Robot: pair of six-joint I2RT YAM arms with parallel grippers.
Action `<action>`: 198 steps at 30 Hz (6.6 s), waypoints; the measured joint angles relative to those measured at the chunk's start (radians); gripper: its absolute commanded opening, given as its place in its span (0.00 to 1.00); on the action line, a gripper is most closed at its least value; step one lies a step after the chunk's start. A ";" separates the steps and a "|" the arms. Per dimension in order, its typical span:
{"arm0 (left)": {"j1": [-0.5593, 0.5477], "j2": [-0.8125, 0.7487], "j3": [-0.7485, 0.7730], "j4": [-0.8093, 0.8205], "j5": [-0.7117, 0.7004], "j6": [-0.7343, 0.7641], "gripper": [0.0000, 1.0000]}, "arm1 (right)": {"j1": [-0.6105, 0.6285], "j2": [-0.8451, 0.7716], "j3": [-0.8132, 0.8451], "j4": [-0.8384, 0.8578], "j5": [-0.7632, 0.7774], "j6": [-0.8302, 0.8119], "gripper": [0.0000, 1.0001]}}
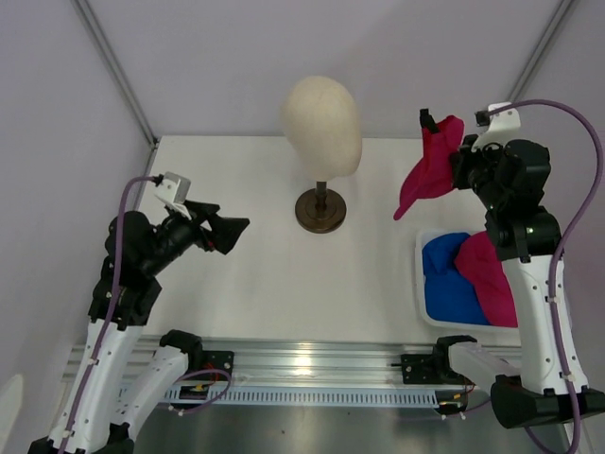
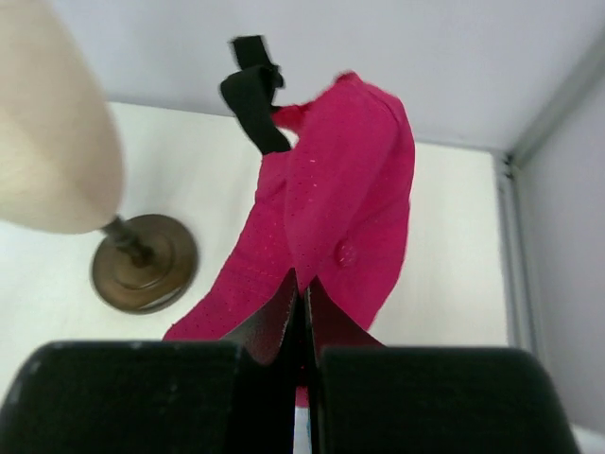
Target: Stack the hats
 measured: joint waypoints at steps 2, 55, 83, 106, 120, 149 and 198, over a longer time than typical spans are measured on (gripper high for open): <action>0.000 0.028 0.059 0.013 0.021 -0.008 0.93 | 0.027 0.014 0.000 0.023 -0.052 -0.020 0.00; 0.028 0.975 1.067 0.187 0.037 -0.452 0.76 | 0.615 0.734 0.785 0.169 -0.100 -0.373 0.04; 0.059 1.125 1.005 0.329 0.212 -0.712 0.60 | 0.624 0.734 0.733 0.178 -0.149 -0.448 0.09; -0.042 1.093 1.056 0.193 -0.030 -0.448 0.01 | 0.624 0.729 0.682 0.201 -0.155 -0.457 0.21; -0.071 1.001 0.937 0.219 -0.361 -0.494 0.01 | 0.491 0.653 0.597 0.294 -0.225 -0.246 0.90; -0.087 0.961 0.708 0.312 -0.390 -0.628 0.01 | 0.093 0.162 -0.328 0.677 -0.310 0.665 1.00; -0.106 0.917 0.845 0.188 -0.414 -0.329 0.01 | 0.095 0.213 -0.265 0.862 -0.473 1.250 0.00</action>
